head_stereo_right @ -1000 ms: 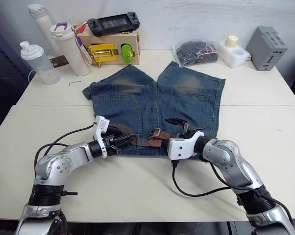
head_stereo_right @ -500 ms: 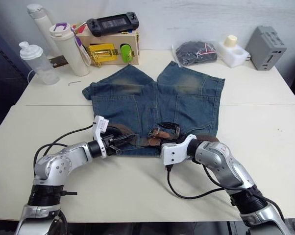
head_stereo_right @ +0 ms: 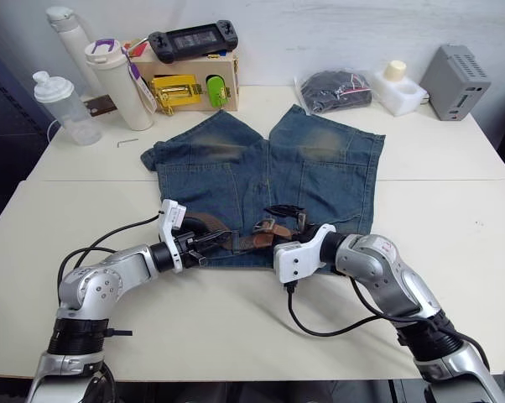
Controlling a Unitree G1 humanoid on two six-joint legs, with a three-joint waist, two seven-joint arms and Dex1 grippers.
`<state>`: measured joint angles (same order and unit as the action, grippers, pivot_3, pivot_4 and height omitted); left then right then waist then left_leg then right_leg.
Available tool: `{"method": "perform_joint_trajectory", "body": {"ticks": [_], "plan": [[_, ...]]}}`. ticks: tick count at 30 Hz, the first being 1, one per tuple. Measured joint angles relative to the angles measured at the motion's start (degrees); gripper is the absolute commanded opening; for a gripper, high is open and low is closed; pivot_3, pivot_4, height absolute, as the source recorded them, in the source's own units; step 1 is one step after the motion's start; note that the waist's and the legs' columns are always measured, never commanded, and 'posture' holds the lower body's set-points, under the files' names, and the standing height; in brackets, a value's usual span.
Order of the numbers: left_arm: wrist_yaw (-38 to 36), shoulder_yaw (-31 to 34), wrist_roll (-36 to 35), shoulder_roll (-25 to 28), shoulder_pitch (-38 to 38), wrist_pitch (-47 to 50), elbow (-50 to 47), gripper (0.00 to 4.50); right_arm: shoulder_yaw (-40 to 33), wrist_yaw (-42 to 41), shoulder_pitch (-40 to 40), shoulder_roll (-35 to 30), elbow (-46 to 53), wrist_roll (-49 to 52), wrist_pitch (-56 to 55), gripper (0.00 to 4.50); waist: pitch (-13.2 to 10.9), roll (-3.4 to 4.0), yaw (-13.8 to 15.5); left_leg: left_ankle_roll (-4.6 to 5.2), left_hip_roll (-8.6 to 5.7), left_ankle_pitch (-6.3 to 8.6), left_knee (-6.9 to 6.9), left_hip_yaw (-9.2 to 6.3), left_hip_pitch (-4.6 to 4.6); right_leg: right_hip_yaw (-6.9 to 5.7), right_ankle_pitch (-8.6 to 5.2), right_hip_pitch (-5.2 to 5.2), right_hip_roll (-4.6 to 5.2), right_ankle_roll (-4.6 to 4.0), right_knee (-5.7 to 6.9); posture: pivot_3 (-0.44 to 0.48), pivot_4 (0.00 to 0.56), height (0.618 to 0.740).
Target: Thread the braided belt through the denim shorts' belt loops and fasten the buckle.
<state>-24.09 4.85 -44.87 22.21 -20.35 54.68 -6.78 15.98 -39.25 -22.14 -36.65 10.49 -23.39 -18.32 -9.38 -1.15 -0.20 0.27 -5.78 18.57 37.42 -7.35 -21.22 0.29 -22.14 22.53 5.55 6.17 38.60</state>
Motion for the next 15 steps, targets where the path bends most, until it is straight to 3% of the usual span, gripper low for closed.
{"method": "perform_joint_trajectory", "body": {"ticks": [8,11,15], "plan": [[0.0,0.4,0.0,-0.5,0.2,0.1,0.0,0.00,1.4,0.0,0.0,0.0,-0.2,-1.0,-1.1,4.46,0.0,0.00,0.0,0.00,0.00,0.00,0.00,0.00,0.00,0.00,0.00,0.00,0.00,0.00,0.01,0.000,0.150,0.733],[0.1,0.7,0.0,-0.8,0.5,0.2,-0.3,0.00,1.7,0.0,0.1,0.0,-0.2,-1.3,-1.5,3.70,0.0,0.00,0.0,0.00,0.00,0.00,0.00,0.00,0.00,0.00,0.00,0.00,0.00,0.00,0.01,0.000,0.150,0.733],[0.2,0.8,0.0,-0.8,0.6,0.3,-0.5,0.00,1.8,-0.1,0.2,0.0,-0.8,-1.4,-1.6,2.01,0.0,0.00,0.0,0.00,0.00,0.00,0.00,0.00,0.00,0.00,0.00,0.00,0.00,0.00,0.01,0.000,0.150,0.733]]}}
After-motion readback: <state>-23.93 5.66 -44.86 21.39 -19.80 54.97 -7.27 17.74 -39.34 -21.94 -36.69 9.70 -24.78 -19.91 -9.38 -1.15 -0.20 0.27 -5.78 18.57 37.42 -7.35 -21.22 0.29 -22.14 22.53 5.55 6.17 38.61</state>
